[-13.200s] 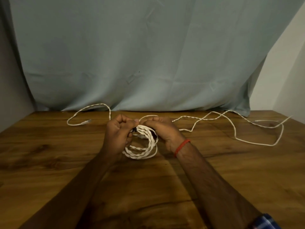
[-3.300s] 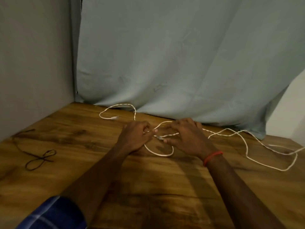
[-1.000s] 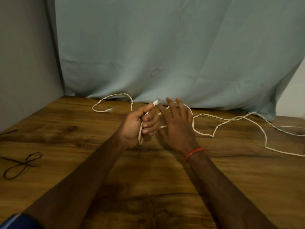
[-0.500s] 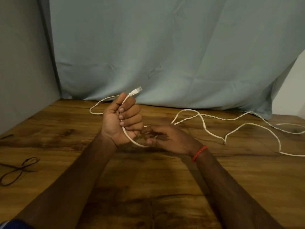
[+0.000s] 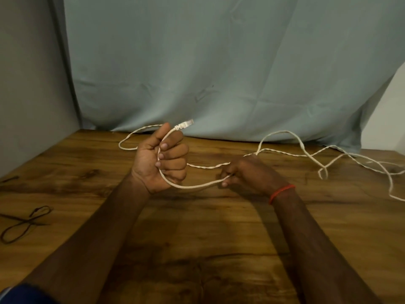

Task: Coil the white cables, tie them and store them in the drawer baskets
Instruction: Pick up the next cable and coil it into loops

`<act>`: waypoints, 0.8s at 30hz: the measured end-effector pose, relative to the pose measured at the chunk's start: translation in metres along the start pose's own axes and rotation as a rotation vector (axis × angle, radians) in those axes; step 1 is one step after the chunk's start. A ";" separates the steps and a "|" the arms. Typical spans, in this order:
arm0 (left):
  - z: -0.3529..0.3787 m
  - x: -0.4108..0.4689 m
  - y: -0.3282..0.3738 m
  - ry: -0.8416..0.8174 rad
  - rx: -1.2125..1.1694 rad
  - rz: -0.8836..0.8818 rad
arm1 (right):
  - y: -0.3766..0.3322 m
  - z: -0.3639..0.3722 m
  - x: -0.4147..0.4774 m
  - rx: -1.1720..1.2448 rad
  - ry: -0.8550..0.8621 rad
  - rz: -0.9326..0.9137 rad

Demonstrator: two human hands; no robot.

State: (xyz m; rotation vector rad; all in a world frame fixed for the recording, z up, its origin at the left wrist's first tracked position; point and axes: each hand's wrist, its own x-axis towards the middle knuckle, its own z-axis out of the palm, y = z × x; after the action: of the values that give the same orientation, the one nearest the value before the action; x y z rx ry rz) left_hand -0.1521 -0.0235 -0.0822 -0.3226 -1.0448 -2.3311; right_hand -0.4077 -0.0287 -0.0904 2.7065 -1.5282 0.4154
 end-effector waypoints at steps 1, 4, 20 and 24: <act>0.001 -0.001 0.001 -0.019 0.002 -0.029 | 0.007 -0.002 -0.003 -0.108 0.046 0.031; 0.000 -0.003 0.002 -0.056 0.050 -0.121 | 0.020 -0.011 -0.011 -0.202 0.238 0.173; -0.020 0.025 -0.024 0.791 0.678 0.161 | -0.042 -0.001 0.008 0.775 0.455 0.199; -0.025 0.028 -0.022 0.847 0.683 0.317 | -0.052 0.006 0.008 0.794 0.443 0.071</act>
State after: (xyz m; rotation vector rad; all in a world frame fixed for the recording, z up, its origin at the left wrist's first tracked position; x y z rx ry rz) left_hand -0.1872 -0.0408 -0.1002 0.6571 -1.1299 -1.4456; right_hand -0.3585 -0.0090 -0.0883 2.7052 -1.5379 1.8154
